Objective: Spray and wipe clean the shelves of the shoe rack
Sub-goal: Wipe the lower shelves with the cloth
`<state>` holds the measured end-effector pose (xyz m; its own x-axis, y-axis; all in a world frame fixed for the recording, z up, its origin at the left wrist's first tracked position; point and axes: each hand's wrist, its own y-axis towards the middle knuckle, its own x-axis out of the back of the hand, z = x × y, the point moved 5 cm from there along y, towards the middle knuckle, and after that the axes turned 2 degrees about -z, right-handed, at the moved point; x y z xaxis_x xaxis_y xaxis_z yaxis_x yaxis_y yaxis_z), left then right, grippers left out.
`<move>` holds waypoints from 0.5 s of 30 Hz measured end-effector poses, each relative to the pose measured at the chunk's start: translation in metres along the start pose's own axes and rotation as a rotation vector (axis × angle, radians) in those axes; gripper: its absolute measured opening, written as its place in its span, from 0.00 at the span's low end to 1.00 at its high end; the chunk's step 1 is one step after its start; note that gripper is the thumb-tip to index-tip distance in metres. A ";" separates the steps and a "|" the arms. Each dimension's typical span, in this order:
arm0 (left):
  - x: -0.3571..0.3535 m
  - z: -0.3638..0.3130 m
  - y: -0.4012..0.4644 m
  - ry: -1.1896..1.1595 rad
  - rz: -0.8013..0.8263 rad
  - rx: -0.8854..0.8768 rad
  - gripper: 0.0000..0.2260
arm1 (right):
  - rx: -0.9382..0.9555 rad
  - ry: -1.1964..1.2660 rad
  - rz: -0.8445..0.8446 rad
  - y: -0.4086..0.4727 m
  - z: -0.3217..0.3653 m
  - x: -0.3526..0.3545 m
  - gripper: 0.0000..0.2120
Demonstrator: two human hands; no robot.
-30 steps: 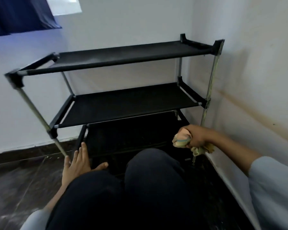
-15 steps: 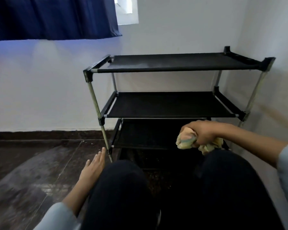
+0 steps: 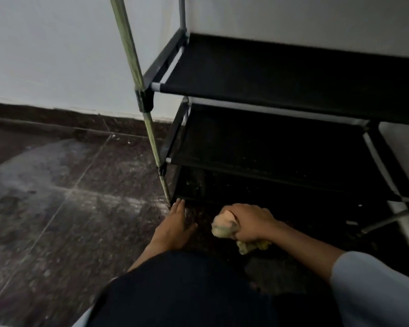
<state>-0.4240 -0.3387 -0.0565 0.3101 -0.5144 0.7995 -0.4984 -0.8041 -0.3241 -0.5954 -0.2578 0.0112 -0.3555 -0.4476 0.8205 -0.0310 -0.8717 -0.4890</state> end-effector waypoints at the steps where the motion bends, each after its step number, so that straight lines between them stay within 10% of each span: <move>1: 0.001 0.000 0.006 -0.021 -0.020 0.003 0.36 | -0.013 0.037 -0.044 0.013 0.000 -0.003 0.26; 10: 0.005 0.005 0.062 -0.021 -0.215 -0.017 0.31 | -0.145 0.047 -0.471 0.107 0.022 0.006 0.29; 15: -0.002 0.002 0.078 0.047 -0.276 0.098 0.35 | -0.032 -0.157 -0.301 0.147 0.038 -0.007 0.29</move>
<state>-0.4617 -0.4005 -0.0846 0.3839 -0.2596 0.8861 -0.3192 -0.9378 -0.1365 -0.5616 -0.3908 -0.0553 -0.1774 -0.1983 0.9640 -0.1433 -0.9638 -0.2246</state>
